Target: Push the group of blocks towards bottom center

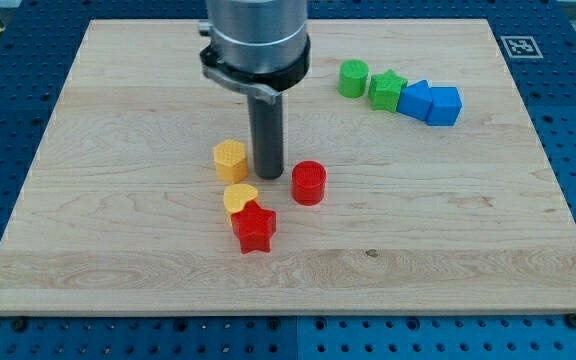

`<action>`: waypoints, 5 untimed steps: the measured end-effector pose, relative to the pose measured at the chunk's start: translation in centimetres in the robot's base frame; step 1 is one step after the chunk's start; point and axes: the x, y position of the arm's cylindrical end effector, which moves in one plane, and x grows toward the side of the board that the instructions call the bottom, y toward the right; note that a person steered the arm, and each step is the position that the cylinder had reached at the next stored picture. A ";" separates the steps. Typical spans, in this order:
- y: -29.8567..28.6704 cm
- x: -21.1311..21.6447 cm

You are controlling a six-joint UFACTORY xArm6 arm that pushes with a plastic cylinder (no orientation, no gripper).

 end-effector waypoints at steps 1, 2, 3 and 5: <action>1.5 -2.0; 0.4 -3.8; -3.4 -4.3; -9.0 -3.4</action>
